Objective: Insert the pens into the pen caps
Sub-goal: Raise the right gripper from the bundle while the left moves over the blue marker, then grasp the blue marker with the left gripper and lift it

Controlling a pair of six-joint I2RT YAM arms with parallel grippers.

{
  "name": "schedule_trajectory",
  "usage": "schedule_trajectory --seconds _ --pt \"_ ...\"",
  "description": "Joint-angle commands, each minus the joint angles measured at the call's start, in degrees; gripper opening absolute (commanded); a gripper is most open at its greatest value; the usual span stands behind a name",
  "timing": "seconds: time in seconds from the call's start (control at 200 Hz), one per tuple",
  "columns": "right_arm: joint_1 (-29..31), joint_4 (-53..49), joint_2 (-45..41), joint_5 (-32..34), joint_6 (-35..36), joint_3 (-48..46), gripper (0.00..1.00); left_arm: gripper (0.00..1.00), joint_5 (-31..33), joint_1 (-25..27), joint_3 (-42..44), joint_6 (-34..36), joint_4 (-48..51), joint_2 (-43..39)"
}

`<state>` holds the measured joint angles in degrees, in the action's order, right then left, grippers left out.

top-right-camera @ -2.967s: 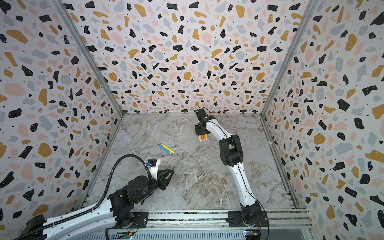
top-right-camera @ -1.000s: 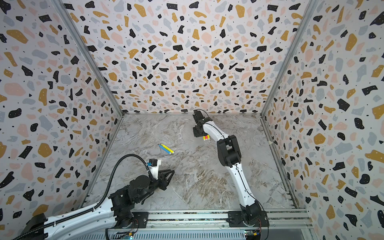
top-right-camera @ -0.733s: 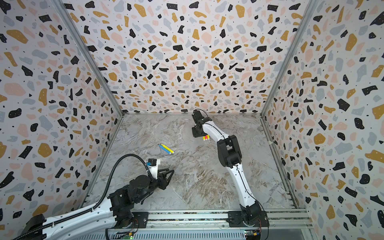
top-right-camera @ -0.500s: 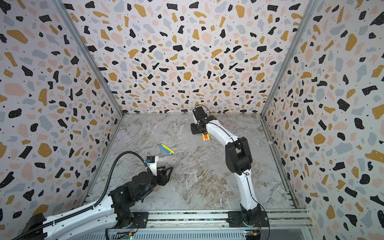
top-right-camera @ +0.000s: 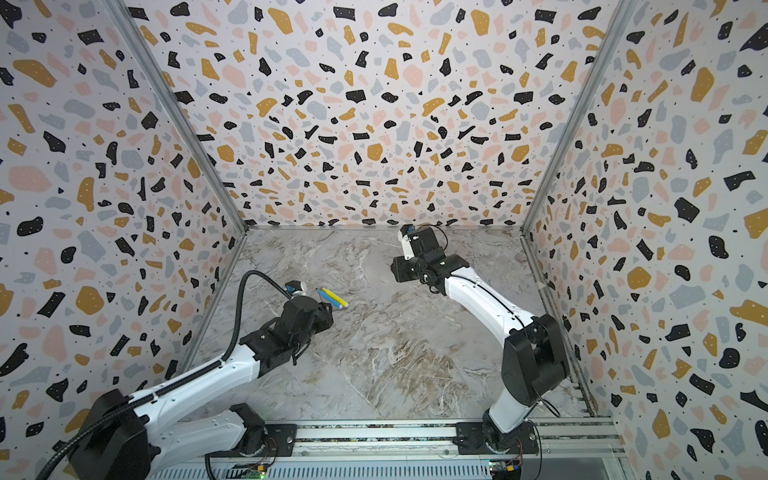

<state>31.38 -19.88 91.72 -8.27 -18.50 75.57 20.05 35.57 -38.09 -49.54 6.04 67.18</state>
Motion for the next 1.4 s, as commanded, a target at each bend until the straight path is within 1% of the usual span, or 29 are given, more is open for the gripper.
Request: schedule_trajectory --seconds 0.0,0.12,0.26,0.385,0.501,0.881,1.392 --pt "-0.13 3.19 -6.22 -1.18 -2.01 -5.77 0.43 0.52 -0.88 -2.21 -5.06 -3.76 4.10 6.09" --pt "-0.41 4.97 -12.00 -1.03 -2.93 -13.53 0.43 0.49 -4.03 -4.68 -8.97 -5.05 4.66 13.44" --pt "-1.65 5.85 -18.50 -1.06 -3.87 -20.93 0.43 0.45 -7.55 -7.19 -10.77 -7.50 2.76 20.13" --pt "-3.18 6.30 -23.19 -1.65 -4.33 -26.16 0.43 0.42 -7.51 -8.05 -13.38 -8.28 3.30 24.72" --pt "-4.28 6.32 -25.79 -2.17 -4.22 -28.90 0.43 0.40 -6.53 -8.19 -15.35 -8.64 4.14 27.01" --pt "-5.06 6.22 -26.88 -3.25 -4.06 -30.23 0.44 0.39 -3.03 -8.67 -19.88 -9.76 6.64 31.02" --pt "-5.54 6.59 -25.97 -3.81 -4.13 -30.31 0.44 0.36 -1.39 -9.91 -24.60 -11.34 9.53 36.53"
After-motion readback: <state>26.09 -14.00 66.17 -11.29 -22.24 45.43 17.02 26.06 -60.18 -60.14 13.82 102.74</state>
